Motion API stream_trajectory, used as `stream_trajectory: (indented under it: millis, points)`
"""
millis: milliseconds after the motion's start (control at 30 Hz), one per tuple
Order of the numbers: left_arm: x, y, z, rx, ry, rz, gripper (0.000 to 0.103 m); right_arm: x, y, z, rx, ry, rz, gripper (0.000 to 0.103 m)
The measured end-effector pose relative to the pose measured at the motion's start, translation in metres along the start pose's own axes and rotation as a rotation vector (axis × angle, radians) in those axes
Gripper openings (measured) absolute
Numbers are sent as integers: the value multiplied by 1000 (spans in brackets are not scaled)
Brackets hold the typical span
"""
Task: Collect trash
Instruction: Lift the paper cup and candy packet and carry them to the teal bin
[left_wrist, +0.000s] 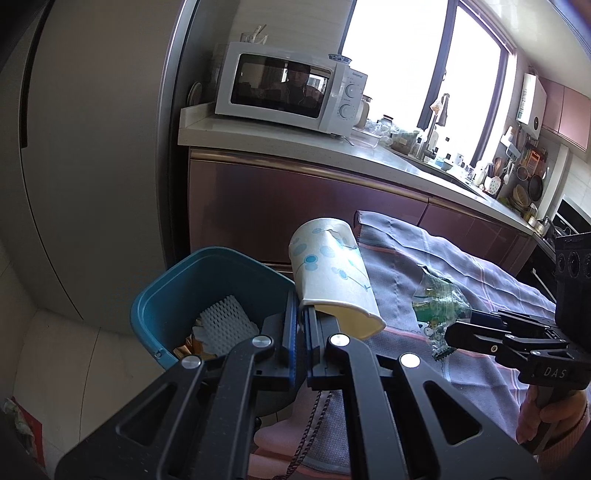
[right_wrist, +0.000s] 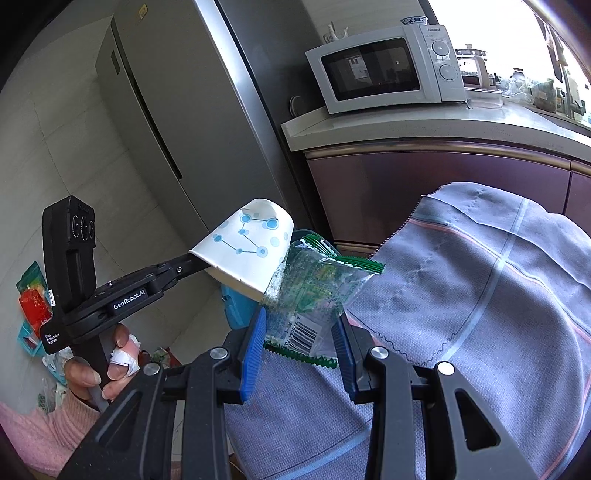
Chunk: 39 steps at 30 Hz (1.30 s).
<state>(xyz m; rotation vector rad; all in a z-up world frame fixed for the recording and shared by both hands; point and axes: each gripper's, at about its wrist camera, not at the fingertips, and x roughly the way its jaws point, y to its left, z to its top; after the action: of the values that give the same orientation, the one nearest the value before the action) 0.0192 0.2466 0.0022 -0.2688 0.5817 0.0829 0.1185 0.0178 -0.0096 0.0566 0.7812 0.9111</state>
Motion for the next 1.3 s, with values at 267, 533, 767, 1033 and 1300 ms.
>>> stream_trajectory:
  millis: [267, 533, 767, 1033, 1300]
  points:
    - [5, 10, 4, -14, -2, 23, 4, 14, 6, 9, -25, 24, 16, 34]
    - [9, 25, 6, -36, -7, 61, 4, 35, 10, 18, -40, 52, 28, 34]
    - [18, 42, 9, -61, -1, 102, 4, 59, 16, 27, -67, 85, 32, 34]
    - [32, 59, 7, -77, 15, 135, 4, 84, 23, 34, -84, 122, 39, 34]
    - [43, 69, 6, -88, 29, 155, 4, 106, 25, 38, -90, 162, 39, 34]
